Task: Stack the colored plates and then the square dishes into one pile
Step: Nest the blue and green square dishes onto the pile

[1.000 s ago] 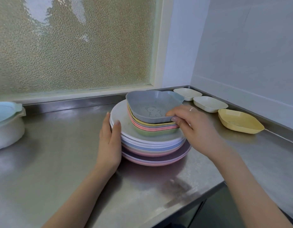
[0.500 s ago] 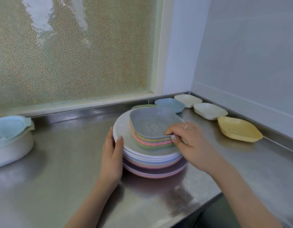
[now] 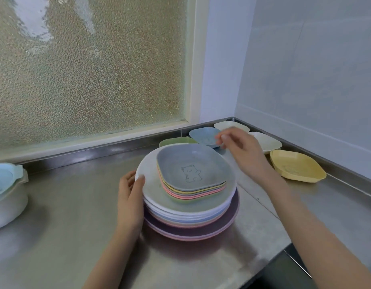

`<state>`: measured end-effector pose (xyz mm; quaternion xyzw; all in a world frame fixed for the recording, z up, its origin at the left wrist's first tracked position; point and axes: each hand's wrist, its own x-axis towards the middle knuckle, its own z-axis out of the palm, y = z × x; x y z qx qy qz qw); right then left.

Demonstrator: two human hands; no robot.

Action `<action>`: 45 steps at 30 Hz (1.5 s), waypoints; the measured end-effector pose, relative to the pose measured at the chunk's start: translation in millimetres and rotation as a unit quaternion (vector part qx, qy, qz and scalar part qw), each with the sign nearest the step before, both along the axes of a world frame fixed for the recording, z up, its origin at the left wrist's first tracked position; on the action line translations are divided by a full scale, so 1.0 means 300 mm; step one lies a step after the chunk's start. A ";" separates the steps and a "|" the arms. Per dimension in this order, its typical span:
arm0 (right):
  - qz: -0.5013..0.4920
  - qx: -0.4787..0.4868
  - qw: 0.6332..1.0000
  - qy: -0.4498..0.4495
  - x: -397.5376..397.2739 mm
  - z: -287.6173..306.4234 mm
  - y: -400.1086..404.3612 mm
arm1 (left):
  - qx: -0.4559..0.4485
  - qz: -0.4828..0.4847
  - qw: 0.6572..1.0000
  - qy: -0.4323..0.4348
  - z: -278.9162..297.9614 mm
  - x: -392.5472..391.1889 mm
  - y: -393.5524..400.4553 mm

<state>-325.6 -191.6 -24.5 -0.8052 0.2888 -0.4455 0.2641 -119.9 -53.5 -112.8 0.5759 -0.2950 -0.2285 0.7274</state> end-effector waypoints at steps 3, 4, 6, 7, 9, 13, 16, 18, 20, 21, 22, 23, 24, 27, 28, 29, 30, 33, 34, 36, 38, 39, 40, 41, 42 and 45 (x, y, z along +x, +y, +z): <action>-0.064 0.035 0.996 0.060 0.045 -0.019 -0.209 | -0.013 -0.013 0.999 0.040 0.017 0.030 -0.055; -0.070 0.049 0.991 0.100 0.058 -0.038 -0.259 | -0.024 -0.016 0.998 0.059 0.017 0.046 -0.073; -0.052 0.077 0.975 0.204 0.087 -0.073 -0.315 | -0.033 -0.040 0.996 0.074 0.001 0.074 -0.098; -0.026 0.093 0.962 0.257 0.104 -0.090 -0.324 | -0.029 -0.063 0.995 0.068 -0.008 0.084 -0.101; 0.023 0.131 0.939 0.318 0.151 -0.110 -0.329 | -0.033 -0.096 0.991 0.084 -0.020 0.090 -0.099; -0.016 0.220 0.916 0.336 0.264 -0.156 -0.372 | -0.043 -0.118 0.983 0.132 -0.022 0.075 -0.095; -0.060 0.186 0.924 0.327 0.287 -0.204 -0.415 | -0.047 -0.111 0.984 0.129 -0.025 0.077 -0.100; -0.049 0.160 0.951 0.259 0.260 -0.214 -0.419 | -0.048 -0.111 0.986 0.117 -0.019 0.074 -0.100; -0.008 0.112 0.973 0.200 0.233 -0.194 -0.402 | -0.049 -0.113 0.986 0.109 -0.011 0.072 -0.098; -0.001 0.096 0.981 0.170 0.225 -0.178 -0.391 | -0.049 -0.110 0.987 0.107 -0.009 0.073 -0.098; -0.002 0.087 0.986 0.140 0.217 -0.162 -0.380 | -0.047 -0.107 0.988 0.105 -0.010 0.073 -0.098; -0.007 0.084 0.990 0.112 0.210 -0.146 -0.367 | -0.046 -0.105 0.988 0.105 -0.010 0.074 -0.098; -0.011 0.090 0.992 0.084 0.198 -0.128 -0.354 | -0.046 -0.102 0.988 0.105 -0.012 0.075 -0.097; -0.022 0.109 0.994 0.005 0.146 -0.061 -0.319 | -0.042 -0.096 0.990 0.094 -0.019 0.079 -0.096; -0.020 0.100 0.995 -0.009 0.126 -0.031 -0.296 | -0.041 -0.095 0.990 0.095 -0.021 0.080 -0.095; -0.014 0.087 0.996 -0.017 0.106 -0.005 -0.263 | -0.041 -0.094 0.990 0.100 -0.023 0.080 -0.095; -0.010 0.067 0.997 -0.019 0.085 0.017 -0.221 | -0.040 -0.093 0.989 0.104 -0.022 0.079 -0.093; -0.011 -0.017 1.000 -0.008 0.018 0.028 -0.054 | -0.037 -0.084 0.989 0.115 -0.021 0.081 -0.092; -0.005 -0.038 0.999 0.001 -0.006 0.016 0.004 | -0.035 -0.082 0.990 0.112 -0.018 0.078 -0.090; 0.008 -0.056 0.998 0.022 -0.045 -0.021 0.089 | -0.038 -0.080 0.990 0.107 -0.013 0.070 -0.088; 0.004 -0.049 0.998 0.049 -0.068 -0.058 0.133 | -0.033 -0.076 0.991 0.104 -0.020 0.074 -0.089; 0.000 -0.048 0.997 0.061 -0.074 -0.072 0.145 | -0.028 -0.081 0.991 0.104 -0.026 0.081 -0.090; 0.001 -0.053 0.996 0.071 -0.077 -0.079 0.153 | -0.020 -0.087 0.991 0.100 -0.031 0.087 -0.092; 0.004 -0.064 0.995 0.082 -0.078 -0.080 0.159 | -0.012 -0.093 0.991 0.096 -0.041 0.095 -0.097; 0.009 -0.078 0.993 0.094 -0.077 -0.077 0.164 | -0.001 -0.093 0.991 0.093 -0.046 0.098 -0.100; 0.011 -0.105 0.986 0.129 -0.085 -0.069 0.162 | 0.002 -0.068 0.993 0.094 -0.048 0.095 -0.098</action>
